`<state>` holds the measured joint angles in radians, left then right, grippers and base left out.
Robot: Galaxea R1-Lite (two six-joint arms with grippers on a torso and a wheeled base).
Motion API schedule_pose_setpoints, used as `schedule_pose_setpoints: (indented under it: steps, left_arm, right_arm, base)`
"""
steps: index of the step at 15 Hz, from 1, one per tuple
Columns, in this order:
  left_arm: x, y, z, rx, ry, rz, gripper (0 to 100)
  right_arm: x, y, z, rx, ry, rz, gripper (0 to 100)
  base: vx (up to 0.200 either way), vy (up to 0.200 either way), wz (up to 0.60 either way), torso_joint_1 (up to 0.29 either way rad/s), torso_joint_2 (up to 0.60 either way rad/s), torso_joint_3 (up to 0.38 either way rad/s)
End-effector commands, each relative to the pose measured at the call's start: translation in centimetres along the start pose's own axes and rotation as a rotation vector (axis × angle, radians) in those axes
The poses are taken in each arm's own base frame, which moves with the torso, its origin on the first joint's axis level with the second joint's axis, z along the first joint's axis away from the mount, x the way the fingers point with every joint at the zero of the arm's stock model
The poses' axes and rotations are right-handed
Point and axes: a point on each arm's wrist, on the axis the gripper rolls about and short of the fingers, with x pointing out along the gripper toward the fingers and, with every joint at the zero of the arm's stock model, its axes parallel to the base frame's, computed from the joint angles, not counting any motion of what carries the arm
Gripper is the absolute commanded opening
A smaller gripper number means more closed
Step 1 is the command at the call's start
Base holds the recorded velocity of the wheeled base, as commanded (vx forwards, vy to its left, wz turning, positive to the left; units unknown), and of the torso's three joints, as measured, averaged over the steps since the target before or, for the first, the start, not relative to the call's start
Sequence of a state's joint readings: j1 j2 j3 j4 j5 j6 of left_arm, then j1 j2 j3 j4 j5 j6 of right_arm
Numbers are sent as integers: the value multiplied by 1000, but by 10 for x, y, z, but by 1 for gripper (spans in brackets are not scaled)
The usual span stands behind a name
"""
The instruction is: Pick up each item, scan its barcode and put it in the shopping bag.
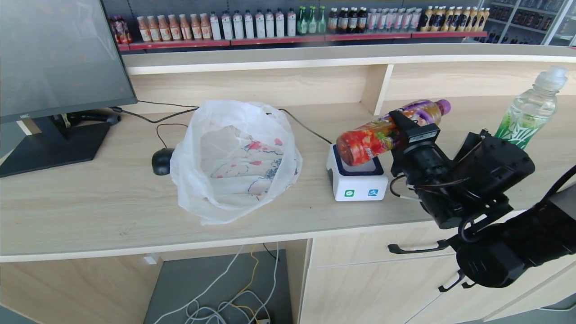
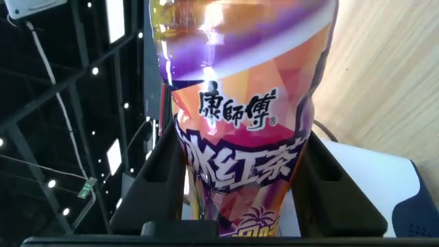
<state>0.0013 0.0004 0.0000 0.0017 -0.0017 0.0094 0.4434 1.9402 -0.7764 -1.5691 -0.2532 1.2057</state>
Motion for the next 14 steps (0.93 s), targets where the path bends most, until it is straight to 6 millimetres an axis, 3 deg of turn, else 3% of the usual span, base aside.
schedule_pose_setpoints:
  steps: [1,14]
  left_arm:
    - [0,0,0,0,-1,2,100]
    - [0,0,0,0,-1,0,100]
  right_arm:
    - [0,-6,0,-6,1,-18,0]
    - [-4,-11,-3,63,11,-41,0]
  base:
    - [0,0,0,0,0,0]
    - [0,0,0,0,0,0]
